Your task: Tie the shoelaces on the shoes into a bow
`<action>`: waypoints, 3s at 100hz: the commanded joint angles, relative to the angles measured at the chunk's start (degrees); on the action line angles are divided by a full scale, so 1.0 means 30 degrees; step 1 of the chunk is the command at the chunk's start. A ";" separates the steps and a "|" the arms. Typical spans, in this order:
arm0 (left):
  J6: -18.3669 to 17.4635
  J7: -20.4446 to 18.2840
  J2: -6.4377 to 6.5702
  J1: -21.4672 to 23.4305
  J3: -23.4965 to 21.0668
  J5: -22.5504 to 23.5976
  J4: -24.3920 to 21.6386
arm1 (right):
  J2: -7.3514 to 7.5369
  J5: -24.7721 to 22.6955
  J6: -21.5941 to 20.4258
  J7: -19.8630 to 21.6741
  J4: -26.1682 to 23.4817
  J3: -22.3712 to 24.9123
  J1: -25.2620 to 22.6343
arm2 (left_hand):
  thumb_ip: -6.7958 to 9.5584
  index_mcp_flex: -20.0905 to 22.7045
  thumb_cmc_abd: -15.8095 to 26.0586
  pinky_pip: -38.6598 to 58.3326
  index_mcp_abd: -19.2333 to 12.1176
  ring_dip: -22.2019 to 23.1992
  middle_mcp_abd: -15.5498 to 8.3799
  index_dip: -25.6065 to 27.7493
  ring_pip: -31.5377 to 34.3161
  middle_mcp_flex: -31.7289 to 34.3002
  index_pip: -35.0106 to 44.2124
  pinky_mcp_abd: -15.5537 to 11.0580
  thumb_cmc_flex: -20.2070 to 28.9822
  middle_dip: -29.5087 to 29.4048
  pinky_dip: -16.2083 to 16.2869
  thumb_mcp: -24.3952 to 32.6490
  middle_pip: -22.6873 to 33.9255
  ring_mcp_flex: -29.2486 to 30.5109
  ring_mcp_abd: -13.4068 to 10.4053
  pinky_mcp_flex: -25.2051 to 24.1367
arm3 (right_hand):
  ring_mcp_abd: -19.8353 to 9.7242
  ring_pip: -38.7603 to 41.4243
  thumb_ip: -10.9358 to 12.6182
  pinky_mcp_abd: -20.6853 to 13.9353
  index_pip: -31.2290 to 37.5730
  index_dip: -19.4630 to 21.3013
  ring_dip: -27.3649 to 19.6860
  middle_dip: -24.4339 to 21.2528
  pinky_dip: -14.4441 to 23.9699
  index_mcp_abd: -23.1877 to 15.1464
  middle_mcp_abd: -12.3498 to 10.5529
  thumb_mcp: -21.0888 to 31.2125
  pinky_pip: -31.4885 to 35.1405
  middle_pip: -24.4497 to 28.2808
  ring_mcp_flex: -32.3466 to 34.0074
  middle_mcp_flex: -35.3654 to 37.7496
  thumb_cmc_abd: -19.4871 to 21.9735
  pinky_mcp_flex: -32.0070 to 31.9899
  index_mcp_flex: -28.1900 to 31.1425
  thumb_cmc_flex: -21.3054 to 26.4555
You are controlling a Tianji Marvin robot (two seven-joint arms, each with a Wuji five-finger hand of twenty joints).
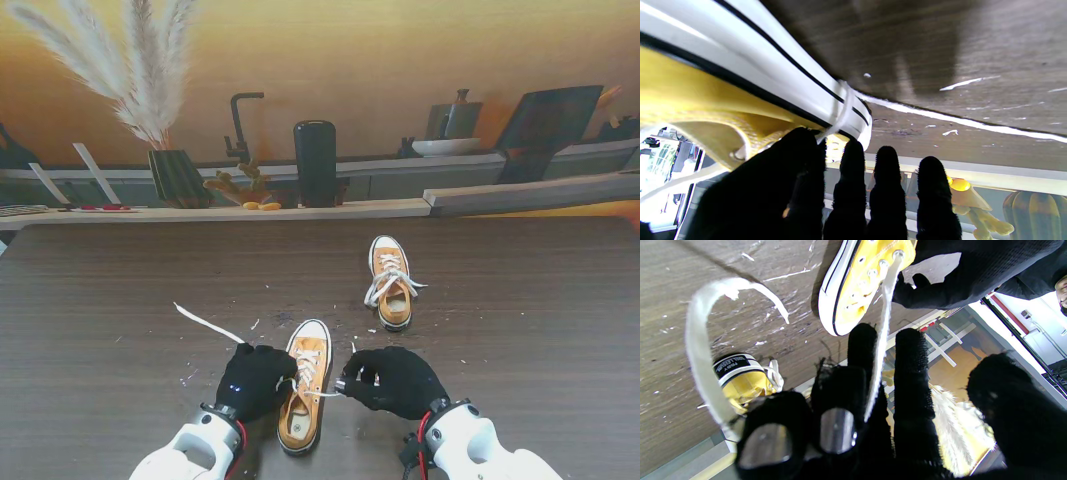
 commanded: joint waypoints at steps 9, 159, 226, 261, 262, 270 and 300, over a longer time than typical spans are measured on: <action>0.0070 -0.0828 0.0060 0.0648 -0.0146 0.0238 -0.0846 | 0.0037 -0.0005 -0.0080 0.0265 -0.0058 -0.0069 -0.0015 | 0.0866 -0.1416 0.0496 0.0104 -0.1558 0.0375 -0.0533 0.2305 0.0030 -0.0483 0.1579 -0.0702 -0.0861 0.1724 -0.0224 0.1246 0.1610 -0.0530 -0.0020 -0.0329 | 0.0288 0.0209 0.0386 0.0124 -0.0228 0.0311 -0.0044 -0.0226 -0.0200 0.0095 0.0296 0.0223 0.3511 -0.0126 0.0367 0.0366 0.0240 0.0452 0.0690 -0.0828; -0.9252 0.7518 -0.3900 -0.1380 -0.0217 -1.4028 0.4926 | 0.0030 0.0283 0.0103 0.0251 0.0031 -0.0373 -0.0025 | 0.6135 0.2766 -0.3624 0.3789 0.2820 0.1402 0.2051 0.5685 1.2893 1.1322 0.6667 0.4040 -0.5333 0.9809 -0.2916 1.0264 1.9746 1.2097 0.2155 0.6428 | 0.0386 0.0581 0.0225 0.0382 -0.0537 0.0305 -0.0871 -0.0186 -0.0192 0.0435 0.0534 0.0615 0.3244 -0.0148 0.0412 0.0811 0.0591 0.0404 0.0982 -0.0821; -0.7469 0.5735 -0.2788 0.1494 -0.2668 -1.1554 0.0446 | -0.0381 0.3595 -0.0827 -0.0555 -0.0365 -0.0036 -0.0256 | 0.0482 0.0804 -0.0640 2.2438 0.0021 0.1446 -0.1557 -0.2860 2.3925 0.9072 -0.2823 -0.5400 -0.3334 0.9929 0.1278 -0.1497 1.4379 1.4701 -0.4975 1.7878 | -0.1130 0.1507 0.0324 -0.0261 -0.0612 0.0325 -0.0587 0.0382 0.0047 0.0450 0.0471 0.0332 0.3529 0.0720 0.0441 -0.0835 0.0094 0.0477 -0.0193 -0.0720; -0.9880 0.1760 -0.2046 0.1514 -0.2998 -1.2753 -0.0327 | -0.0674 0.5414 -0.1085 -0.1164 -0.1057 -0.0108 -0.0017 | 0.0085 0.2104 -0.0145 2.2438 0.1954 0.1149 -0.3984 -0.7492 2.4911 1.1285 -0.8262 -0.5007 -0.3286 0.9060 0.2335 -0.3730 1.7656 1.4681 -0.4783 1.7931 | -0.0965 0.1333 0.0302 0.0068 -0.0472 0.0229 -0.0261 0.0306 -0.0077 0.0532 0.0517 0.0312 0.3507 0.0942 0.0457 -0.0898 -0.0051 0.0468 -0.0478 -0.0527; -0.9927 0.1654 -0.2023 0.1494 -0.2977 -1.2770 -0.0326 | -0.0681 0.5407 -0.1071 -0.1194 -0.1079 -0.0114 -0.0013 | 0.0080 0.2065 -0.0159 2.2438 0.2002 0.1148 -0.4002 -0.7527 2.4912 1.1282 -0.8308 -0.5009 -0.3288 0.9052 0.2330 -0.3741 1.7657 1.4681 -0.4783 1.7931 | -0.0966 0.1338 0.0307 0.0069 -0.0461 0.0227 -0.0257 0.0303 -0.0076 0.0552 0.0529 0.0328 0.3513 0.0944 0.0458 -0.0892 -0.0050 0.0468 -0.0457 -0.0496; -1.0344 0.0759 -0.1825 0.1287 -0.2769 -1.2916 -0.0269 | -0.0717 0.5329 -0.0948 -0.1364 -0.1241 -0.0154 0.0032 | -0.0303 0.1836 -0.0428 2.2438 0.2397 0.1109 -0.4168 -0.8286 2.4816 1.1173 -0.9002 -0.5014 -0.3280 0.8939 0.2266 -0.4069 1.7622 1.4680 -0.4842 1.7924 | -0.0974 0.1371 0.0299 0.0076 -0.0428 0.0200 -0.0233 0.0288 -0.0066 0.0556 0.0526 0.0329 0.3556 0.0966 0.0465 -0.0835 -0.0088 0.0469 -0.0426 -0.0477; -1.1121 -0.1244 -0.1379 0.0347 -0.1702 -1.3421 0.0278 | -0.0737 0.5023 -0.0736 -0.1531 -0.1440 -0.0394 0.0288 | -0.1848 0.1367 -0.2193 2.2438 0.2765 0.1085 -0.4536 -0.9407 2.4604 1.0946 -1.0124 -0.5135 -0.2355 0.8881 0.1612 -0.5501 1.7600 1.4683 -0.4872 1.7860 | -0.1031 0.1467 0.0282 0.0011 -0.0322 0.0099 -0.0221 0.0223 -0.0042 0.0600 0.0519 0.0340 0.3663 0.0965 0.0483 -0.0680 -0.0134 0.0485 -0.0215 -0.0431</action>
